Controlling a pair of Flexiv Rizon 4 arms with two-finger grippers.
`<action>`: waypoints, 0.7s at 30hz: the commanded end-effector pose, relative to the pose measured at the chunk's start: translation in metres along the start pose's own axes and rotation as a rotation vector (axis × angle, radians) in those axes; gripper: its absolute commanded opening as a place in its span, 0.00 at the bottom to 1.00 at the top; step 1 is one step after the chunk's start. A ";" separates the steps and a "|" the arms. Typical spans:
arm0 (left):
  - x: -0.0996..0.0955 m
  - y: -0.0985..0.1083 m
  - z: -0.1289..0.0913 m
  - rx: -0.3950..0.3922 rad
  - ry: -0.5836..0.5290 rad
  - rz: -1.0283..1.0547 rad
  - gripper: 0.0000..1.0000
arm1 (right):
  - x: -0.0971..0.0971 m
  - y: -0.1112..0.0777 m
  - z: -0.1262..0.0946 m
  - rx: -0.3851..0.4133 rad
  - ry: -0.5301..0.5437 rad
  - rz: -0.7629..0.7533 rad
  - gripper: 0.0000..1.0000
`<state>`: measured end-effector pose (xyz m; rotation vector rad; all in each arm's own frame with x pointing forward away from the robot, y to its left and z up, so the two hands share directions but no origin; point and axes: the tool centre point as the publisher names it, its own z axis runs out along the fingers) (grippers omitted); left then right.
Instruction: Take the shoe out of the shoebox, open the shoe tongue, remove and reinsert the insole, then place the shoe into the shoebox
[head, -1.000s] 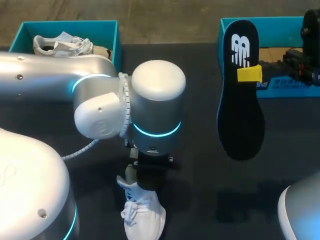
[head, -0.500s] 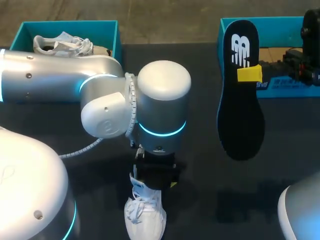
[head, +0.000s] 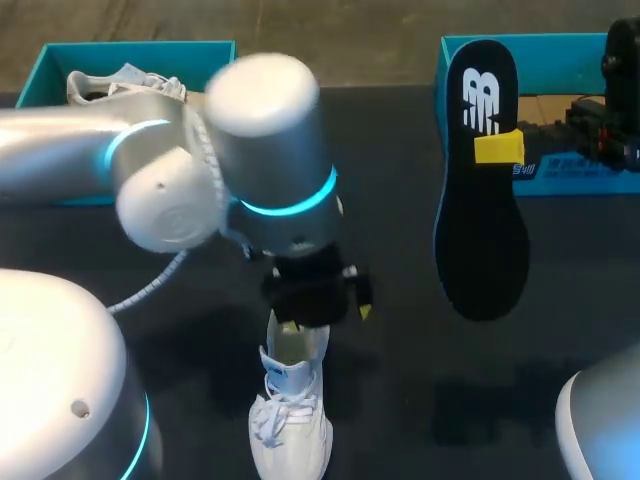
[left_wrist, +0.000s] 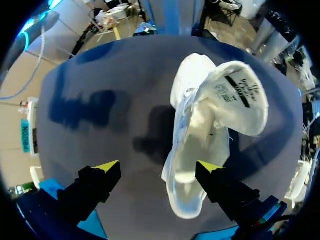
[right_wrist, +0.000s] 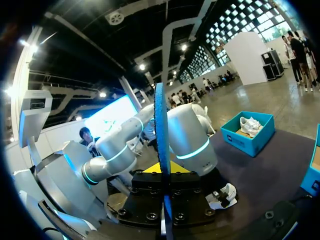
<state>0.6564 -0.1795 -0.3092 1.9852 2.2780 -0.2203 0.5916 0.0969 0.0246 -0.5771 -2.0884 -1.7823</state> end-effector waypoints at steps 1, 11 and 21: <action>0.044 0.002 -0.055 -0.006 -0.320 -0.024 1.00 | -0.002 0.001 0.002 0.001 0.002 0.000 0.00; 0.058 0.012 -0.090 0.018 -0.464 -0.033 1.00 | -0.002 0.001 0.002 0.001 0.002 0.000 0.00; 0.058 0.012 -0.090 0.018 -0.464 -0.033 1.00 | -0.002 0.001 0.002 0.001 0.002 0.000 0.00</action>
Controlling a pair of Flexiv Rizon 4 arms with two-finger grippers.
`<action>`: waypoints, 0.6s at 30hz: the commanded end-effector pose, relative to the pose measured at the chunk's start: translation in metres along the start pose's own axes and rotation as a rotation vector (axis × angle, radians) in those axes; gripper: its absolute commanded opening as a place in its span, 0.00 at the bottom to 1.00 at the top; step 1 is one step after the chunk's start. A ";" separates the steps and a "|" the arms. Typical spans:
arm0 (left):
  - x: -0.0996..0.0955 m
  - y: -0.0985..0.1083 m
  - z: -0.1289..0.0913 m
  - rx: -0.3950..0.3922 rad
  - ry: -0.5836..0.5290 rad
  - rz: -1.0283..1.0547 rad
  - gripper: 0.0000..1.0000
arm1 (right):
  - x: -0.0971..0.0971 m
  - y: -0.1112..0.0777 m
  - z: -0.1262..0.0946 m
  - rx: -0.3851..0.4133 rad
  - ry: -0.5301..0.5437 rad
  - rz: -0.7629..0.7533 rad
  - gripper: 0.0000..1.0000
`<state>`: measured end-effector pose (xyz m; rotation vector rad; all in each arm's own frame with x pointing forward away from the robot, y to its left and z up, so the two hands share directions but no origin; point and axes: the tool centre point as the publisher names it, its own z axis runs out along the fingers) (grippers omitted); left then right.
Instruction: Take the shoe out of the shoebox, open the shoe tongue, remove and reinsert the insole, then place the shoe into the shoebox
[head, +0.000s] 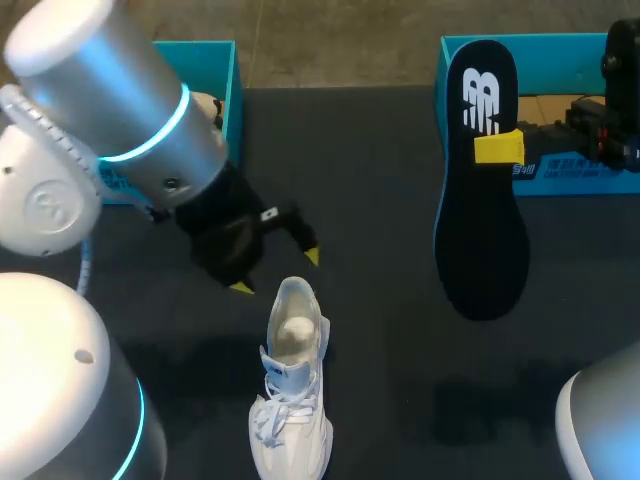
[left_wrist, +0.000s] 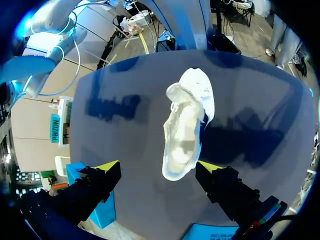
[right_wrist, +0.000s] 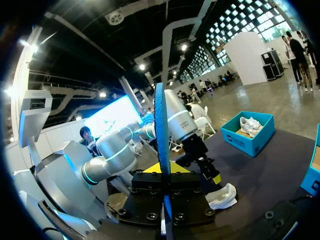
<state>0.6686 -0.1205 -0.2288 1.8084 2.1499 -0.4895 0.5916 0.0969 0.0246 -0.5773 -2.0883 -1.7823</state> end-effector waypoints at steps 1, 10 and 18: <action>0.021 -0.002 -0.004 0.025 -0.244 0.012 1.00 | -0.002 0.001 0.002 0.001 0.002 0.000 0.00; 0.036 0.022 -0.013 0.007 -0.552 0.064 1.00 | -0.002 0.001 0.002 0.001 0.002 0.000 0.00; 0.030 0.027 -0.021 0.010 -0.708 0.159 1.00 | -0.002 0.001 0.002 0.001 0.002 0.000 0.00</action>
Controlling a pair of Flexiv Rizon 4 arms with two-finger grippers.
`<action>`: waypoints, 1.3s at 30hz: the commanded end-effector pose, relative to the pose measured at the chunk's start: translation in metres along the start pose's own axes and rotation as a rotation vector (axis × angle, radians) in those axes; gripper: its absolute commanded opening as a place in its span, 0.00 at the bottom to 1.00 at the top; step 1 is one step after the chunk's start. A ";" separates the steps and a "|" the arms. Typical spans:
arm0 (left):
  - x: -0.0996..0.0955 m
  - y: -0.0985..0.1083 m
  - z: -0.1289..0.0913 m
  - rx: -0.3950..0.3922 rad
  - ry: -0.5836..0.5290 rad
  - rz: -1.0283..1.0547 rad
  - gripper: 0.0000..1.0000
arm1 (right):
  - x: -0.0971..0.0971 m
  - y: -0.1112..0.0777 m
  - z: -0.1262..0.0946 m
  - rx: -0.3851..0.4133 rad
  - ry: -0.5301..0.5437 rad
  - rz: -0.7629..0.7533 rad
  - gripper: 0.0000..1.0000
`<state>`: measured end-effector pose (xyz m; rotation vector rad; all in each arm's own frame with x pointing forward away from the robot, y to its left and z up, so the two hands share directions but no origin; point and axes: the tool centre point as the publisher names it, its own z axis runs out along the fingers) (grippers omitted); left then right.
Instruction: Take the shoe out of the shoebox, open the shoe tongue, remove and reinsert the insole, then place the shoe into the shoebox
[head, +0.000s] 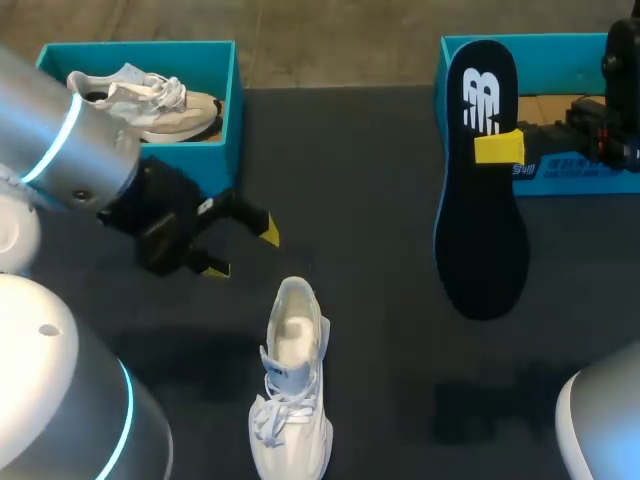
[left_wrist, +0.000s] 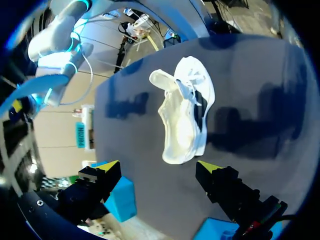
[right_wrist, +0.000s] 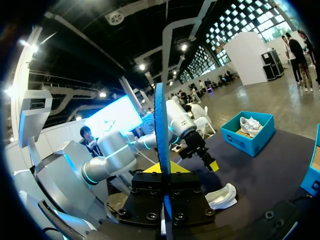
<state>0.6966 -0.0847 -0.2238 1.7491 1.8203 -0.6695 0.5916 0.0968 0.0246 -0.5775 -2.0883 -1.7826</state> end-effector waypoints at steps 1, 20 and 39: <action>0.002 -0.007 -0.003 -0.014 -0.433 0.046 1.00 | -0.002 0.001 0.002 0.002 0.002 0.000 0.00; -0.024 0.029 -0.013 -0.010 -0.558 0.146 1.00 | -0.002 0.001 0.002 0.002 0.002 0.000 0.00; -0.039 0.046 -0.030 -0.015 -0.588 0.212 1.00 | -0.007 0.005 0.004 0.018 0.008 0.025 0.00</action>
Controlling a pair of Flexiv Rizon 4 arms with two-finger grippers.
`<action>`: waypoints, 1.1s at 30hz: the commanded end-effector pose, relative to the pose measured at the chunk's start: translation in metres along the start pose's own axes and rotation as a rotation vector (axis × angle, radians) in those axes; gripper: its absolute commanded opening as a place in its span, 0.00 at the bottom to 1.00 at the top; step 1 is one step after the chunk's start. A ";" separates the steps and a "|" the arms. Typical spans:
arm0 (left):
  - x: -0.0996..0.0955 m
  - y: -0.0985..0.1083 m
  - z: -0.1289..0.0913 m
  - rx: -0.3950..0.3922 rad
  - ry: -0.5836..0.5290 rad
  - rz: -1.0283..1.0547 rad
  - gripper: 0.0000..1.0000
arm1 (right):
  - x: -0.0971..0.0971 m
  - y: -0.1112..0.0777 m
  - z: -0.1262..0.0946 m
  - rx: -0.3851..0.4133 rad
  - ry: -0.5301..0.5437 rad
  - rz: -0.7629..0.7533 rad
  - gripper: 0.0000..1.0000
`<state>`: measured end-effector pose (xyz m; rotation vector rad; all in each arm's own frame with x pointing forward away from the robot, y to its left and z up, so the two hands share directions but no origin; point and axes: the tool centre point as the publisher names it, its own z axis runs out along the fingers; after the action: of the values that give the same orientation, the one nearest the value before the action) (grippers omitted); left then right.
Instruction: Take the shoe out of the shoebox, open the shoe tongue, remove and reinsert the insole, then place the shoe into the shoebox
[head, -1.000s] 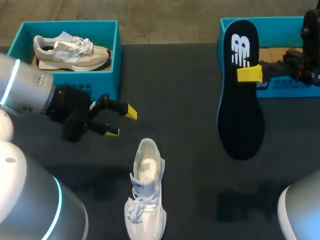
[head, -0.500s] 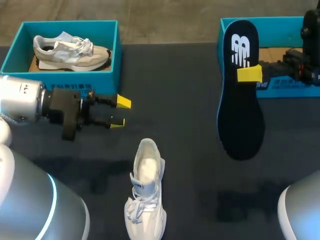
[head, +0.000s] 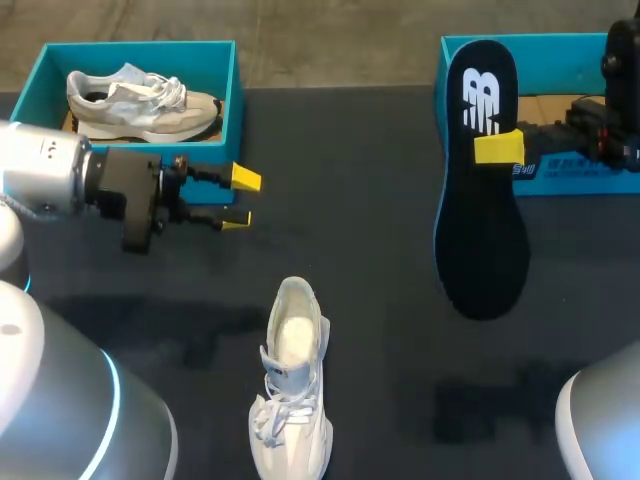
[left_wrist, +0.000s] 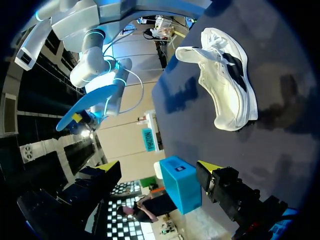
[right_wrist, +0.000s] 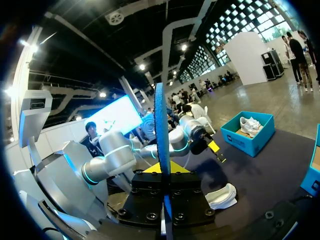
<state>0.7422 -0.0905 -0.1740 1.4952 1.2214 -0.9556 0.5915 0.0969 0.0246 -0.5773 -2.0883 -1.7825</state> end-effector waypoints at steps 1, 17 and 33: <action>0.001 0.000 0.001 0.000 0.000 0.002 1.00 | -0.015 0.010 0.006 0.022 0.022 0.038 0.00; 0.001 0.000 0.001 0.000 0.000 0.002 1.00 | -0.138 0.069 0.029 0.161 0.103 0.310 0.00; 0.001 0.000 0.001 0.000 0.000 0.002 1.00 | -0.158 0.066 0.033 0.169 0.092 0.428 0.00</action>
<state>0.7430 -0.0903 -0.1741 1.4972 1.2209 -0.9566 0.7523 0.1211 -0.0073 -0.8493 -1.8071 -1.4462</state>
